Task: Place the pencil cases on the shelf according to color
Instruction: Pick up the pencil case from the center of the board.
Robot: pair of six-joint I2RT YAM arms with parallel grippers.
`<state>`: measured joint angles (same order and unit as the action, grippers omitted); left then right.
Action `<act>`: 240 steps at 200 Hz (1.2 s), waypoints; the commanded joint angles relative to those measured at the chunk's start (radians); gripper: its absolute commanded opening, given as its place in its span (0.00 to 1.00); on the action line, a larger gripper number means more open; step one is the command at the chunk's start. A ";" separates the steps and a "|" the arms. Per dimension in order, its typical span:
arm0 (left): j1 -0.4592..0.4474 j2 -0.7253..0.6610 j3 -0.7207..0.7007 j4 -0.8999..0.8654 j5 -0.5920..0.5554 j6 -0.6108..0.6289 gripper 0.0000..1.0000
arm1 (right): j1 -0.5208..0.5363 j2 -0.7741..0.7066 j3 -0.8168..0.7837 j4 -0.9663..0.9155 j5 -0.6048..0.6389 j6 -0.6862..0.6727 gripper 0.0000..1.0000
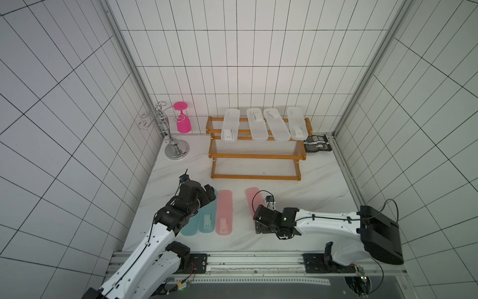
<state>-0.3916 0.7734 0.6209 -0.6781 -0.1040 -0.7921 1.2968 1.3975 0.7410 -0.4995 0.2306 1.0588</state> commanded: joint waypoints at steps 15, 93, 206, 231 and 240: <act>-0.007 -0.026 0.020 -0.012 -0.009 0.014 0.98 | 0.011 -0.096 -0.050 -0.010 0.055 -0.029 0.99; -0.007 -0.070 0.032 -0.001 -0.009 0.008 0.98 | 0.038 -0.084 -0.068 0.123 0.026 -0.124 0.99; -0.009 -0.072 0.086 -0.065 -0.019 0.020 0.98 | 0.060 0.170 0.062 0.064 0.031 -0.114 0.99; -0.009 -0.086 0.060 -0.036 -0.007 0.010 0.98 | 0.066 0.177 0.056 0.061 0.044 -0.093 0.99; -0.008 -0.087 0.060 -0.037 -0.008 0.008 0.98 | 0.067 0.179 0.050 0.065 0.045 -0.087 0.99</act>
<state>-0.3977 0.7006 0.6933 -0.7223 -0.1062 -0.7818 1.3537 1.5555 0.7795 -0.4141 0.2676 0.9436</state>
